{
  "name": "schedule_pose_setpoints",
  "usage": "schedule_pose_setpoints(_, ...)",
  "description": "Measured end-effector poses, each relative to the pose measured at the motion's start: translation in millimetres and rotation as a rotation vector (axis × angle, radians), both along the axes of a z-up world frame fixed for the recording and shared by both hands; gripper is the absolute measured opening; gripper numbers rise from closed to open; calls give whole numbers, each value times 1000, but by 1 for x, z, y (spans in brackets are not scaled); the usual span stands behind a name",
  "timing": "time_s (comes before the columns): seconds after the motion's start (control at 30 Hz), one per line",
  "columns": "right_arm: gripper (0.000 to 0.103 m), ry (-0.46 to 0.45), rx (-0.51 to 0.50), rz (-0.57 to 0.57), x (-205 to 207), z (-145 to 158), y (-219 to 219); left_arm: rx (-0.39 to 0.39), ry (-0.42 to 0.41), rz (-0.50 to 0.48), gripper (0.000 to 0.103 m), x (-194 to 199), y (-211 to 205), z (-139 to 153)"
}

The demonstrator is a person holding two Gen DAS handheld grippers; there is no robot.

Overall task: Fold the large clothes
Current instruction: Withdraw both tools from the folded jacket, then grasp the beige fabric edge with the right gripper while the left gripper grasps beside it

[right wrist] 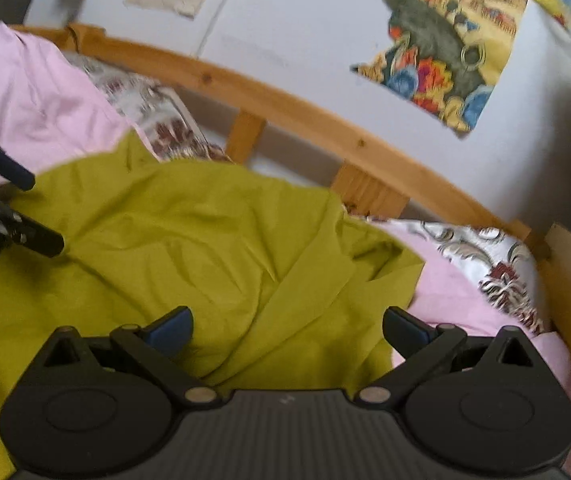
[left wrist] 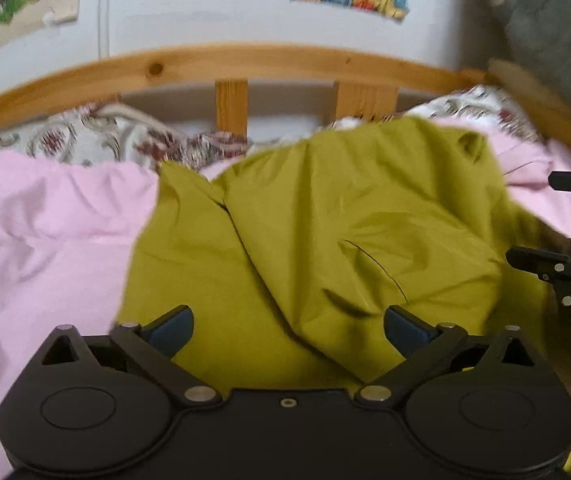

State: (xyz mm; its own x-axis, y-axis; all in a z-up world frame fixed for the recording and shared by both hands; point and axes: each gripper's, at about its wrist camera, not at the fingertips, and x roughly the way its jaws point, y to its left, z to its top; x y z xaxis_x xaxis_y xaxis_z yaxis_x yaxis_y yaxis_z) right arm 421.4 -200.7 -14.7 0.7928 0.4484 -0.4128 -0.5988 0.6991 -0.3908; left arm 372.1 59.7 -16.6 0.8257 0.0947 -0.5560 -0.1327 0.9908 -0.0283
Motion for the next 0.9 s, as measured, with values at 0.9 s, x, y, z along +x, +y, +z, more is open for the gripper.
schedule_pose_setpoints(0.9,103,142,-139,230,-308,4,-149,162,57,-310,102,-334,-103,17)
